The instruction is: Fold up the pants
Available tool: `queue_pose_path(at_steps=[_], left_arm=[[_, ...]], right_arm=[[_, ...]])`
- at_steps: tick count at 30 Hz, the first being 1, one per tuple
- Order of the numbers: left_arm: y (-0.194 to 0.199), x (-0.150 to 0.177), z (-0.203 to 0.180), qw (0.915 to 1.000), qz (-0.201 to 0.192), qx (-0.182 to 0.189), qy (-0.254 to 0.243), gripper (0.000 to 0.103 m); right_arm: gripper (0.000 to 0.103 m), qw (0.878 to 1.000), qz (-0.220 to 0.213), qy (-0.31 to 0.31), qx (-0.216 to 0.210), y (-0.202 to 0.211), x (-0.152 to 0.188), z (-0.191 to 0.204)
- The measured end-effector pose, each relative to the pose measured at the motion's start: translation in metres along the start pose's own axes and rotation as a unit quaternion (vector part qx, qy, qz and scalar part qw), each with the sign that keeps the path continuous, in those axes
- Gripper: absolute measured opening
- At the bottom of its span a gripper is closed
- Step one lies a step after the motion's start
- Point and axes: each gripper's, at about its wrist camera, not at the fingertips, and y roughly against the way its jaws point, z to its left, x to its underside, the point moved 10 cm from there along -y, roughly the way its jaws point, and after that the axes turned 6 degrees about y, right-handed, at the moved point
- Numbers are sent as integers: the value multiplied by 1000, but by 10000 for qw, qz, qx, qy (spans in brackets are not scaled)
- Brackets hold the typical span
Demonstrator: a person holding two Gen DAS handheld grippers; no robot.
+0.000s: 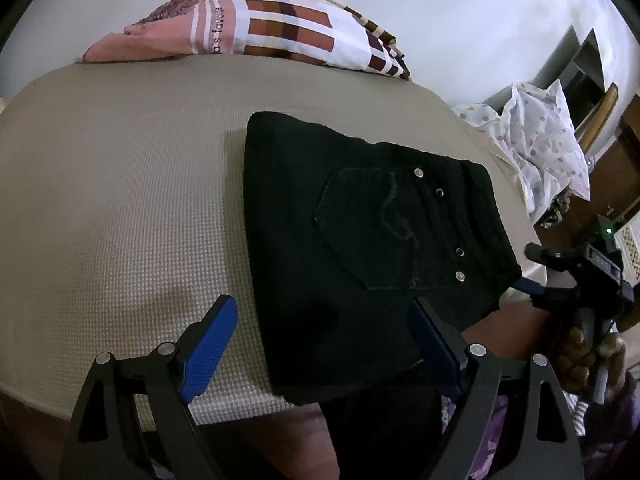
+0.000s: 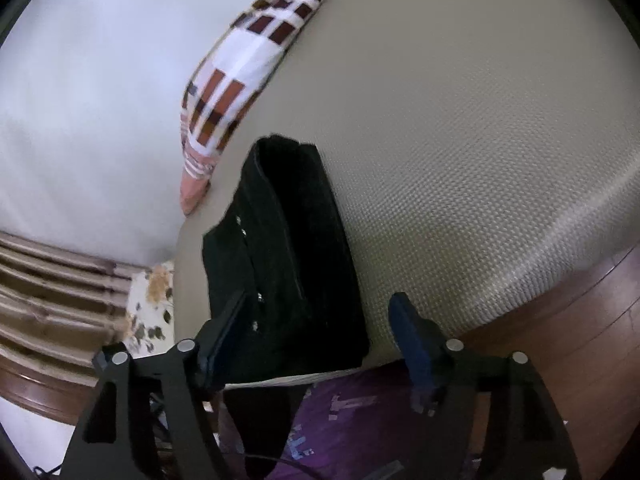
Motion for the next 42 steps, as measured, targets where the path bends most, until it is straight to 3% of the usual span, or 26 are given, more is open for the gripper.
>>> queue_pose_path(at_steps=[2,4,5,7,10,13,14,16,18,20,24,28,33,36,38,42], left_arm=[[-2,1,1,10000,39,-16,-13,87],[-6,2,2,9999,92,-47,-45,87],[-8,2,3,9999,121,-60,-45,87],[-11,1,9,9998,159,-113,15,87],[-7,-7,20,9996,68,-175,198,87],[7,-22,33,9986,-203,-275,406,87],[13,-27,37,9980,-286,-274,503,87],[15,-30,42,9974,-303,-264,593,87],[12,-29,44,9975,-243,-289,594,87],[8,-26,44,9978,-195,-309,554,87],[2,-22,30,9988,-163,-248,384,87],[-4,-21,5,9993,-210,-284,-90,87],[-26,-15,-8,9947,-170,-635,-785,87],[-38,-9,0,9937,7,-757,-825,87],[-37,-9,5,9952,14,-700,-679,87],[-21,-18,8,9966,-286,-576,-520,87]], right_arm=[[70,9998,175,43,29,-12,2,2],[33,9994,322,107,-111,-22,7,7],[31,9993,334,194,2,-24,7,7],[26,9992,344,90,-159,-25,8,9],[24,9962,394,-380,-684,-25,8,13],[22,9839,448,-894,-1482,-25,10,33],[22,9834,437,-822,-1560,-24,10,43],[21,9894,361,-604,-1273,-24,11,40],[20,9907,421,-830,-995,-28,13,10],[19,9863,502,-1176,-1043,-32,20,-15],[19,9855,526,-1080,-1198,-32,20,-14],[20,9764,558,-1414,-1536,-32,22,-22],[27,9674,616,-1625,-1842,-34,24,-23],[27,9668,634,-1626,-1868,-31,26,-26],[29,9696,629,-1551,-1783,-27,24,-25],[32,9860,171,-1067,-1273,-7,4,-22]])
